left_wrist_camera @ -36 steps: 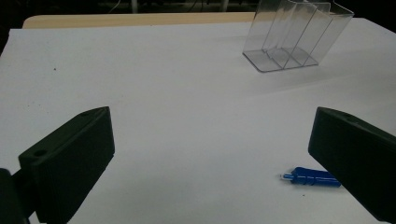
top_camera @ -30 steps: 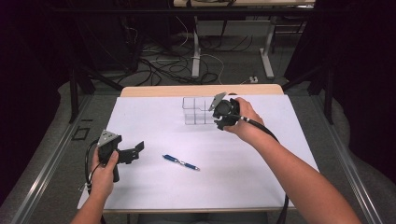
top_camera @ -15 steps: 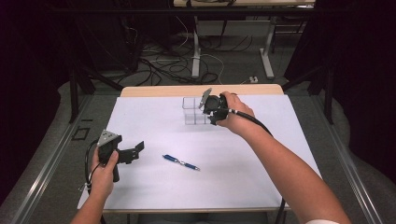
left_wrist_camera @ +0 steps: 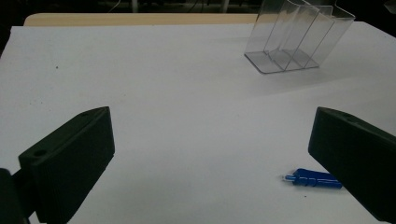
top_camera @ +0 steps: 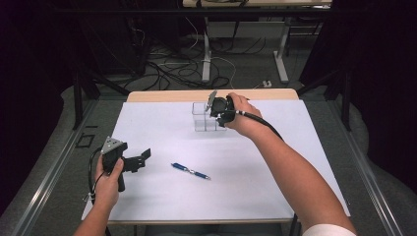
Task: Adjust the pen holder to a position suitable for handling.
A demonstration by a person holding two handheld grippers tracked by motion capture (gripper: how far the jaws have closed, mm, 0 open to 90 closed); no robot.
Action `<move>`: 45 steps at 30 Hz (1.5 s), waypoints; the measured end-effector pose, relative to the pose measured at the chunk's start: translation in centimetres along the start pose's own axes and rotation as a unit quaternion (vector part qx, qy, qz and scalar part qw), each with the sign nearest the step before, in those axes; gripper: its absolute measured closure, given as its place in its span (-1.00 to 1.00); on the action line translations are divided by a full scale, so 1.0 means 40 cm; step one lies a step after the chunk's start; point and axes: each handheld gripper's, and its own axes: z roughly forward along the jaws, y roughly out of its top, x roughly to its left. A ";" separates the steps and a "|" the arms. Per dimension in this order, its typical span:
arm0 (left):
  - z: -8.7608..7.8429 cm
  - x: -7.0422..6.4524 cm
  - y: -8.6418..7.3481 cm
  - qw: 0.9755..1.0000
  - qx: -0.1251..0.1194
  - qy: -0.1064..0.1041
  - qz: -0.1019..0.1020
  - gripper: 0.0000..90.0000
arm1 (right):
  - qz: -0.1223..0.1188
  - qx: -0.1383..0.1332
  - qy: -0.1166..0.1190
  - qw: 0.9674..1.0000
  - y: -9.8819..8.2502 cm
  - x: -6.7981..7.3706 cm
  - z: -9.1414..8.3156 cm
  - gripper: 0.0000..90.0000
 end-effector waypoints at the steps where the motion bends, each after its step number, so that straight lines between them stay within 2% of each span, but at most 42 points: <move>1: 0.000 0.001 0.000 1.000 0.000 0.000 0.000 -0.99 | -0.004 0.002 0.004 1.000 0.003 -0.003 0.005 0.05; 8: 0.002 0.001 -0.001 1.000 -0.003 0.001 0.001 -0.99 | -0.019 0.000 0.010 1.000 0.014 -0.010 0.017 0.10; 11: 0.002 0.002 -0.003 1.000 -0.002 0.000 -0.003 -0.99 | -0.022 -0.006 0.014 1.000 0.021 -0.017 0.029 0.11; 17: 0.001 0.005 -0.003 1.000 0.000 0.001 -0.003 -0.99 | -0.036 -0.002 0.022 0.999 0.031 -0.021 0.055 0.14; 21: 0.001 0.007 -0.004 1.000 0.000 0.002 -0.003 -0.99 | -0.050 -0.003 0.031 0.998 0.040 -0.022 0.072 0.20; 24: 0.001 0.008 -0.004 1.000 0.000 0.002 -0.002 -0.99 | -0.050 -0.007 0.033 0.998 0.043 -0.021 0.081 0.20; 28: 0.001 0.008 -0.005 1.000 0.000 0.001 -0.005 -0.99 | -0.061 -0.004 0.042 0.997 0.047 -0.016 0.100 0.24; 30: 0.000 0.008 -0.005 1.000 0.003 0.000 -0.006 -0.99 | -0.068 0.008 0.047 0.997 0.050 -0.013 0.108 0.26; 32: 0.001 0.008 -0.006 1.000 0.002 0.002 -0.006 -0.99 | -0.074 0.002 0.045 0.996 0.052 -0.012 0.115 0.27; 33: 0.001 0.007 -0.006 1.000 0.002 0.002 -0.006 -0.99 | -0.073 -0.003 0.046 0.996 0.052 -0.012 0.118 0.28; 34: 0.001 0.007 -0.006 1.000 0.002 0.002 -0.006 -0.99 | -0.074 0.003 0.045 0.996 0.054 -0.012 0.117 0.30; 45: -0.001 0.008 -0.005 1.000 0.003 -0.001 -0.007 -0.99 | -0.083 0.007 0.058 0.995 0.064 -0.006 0.131 0.38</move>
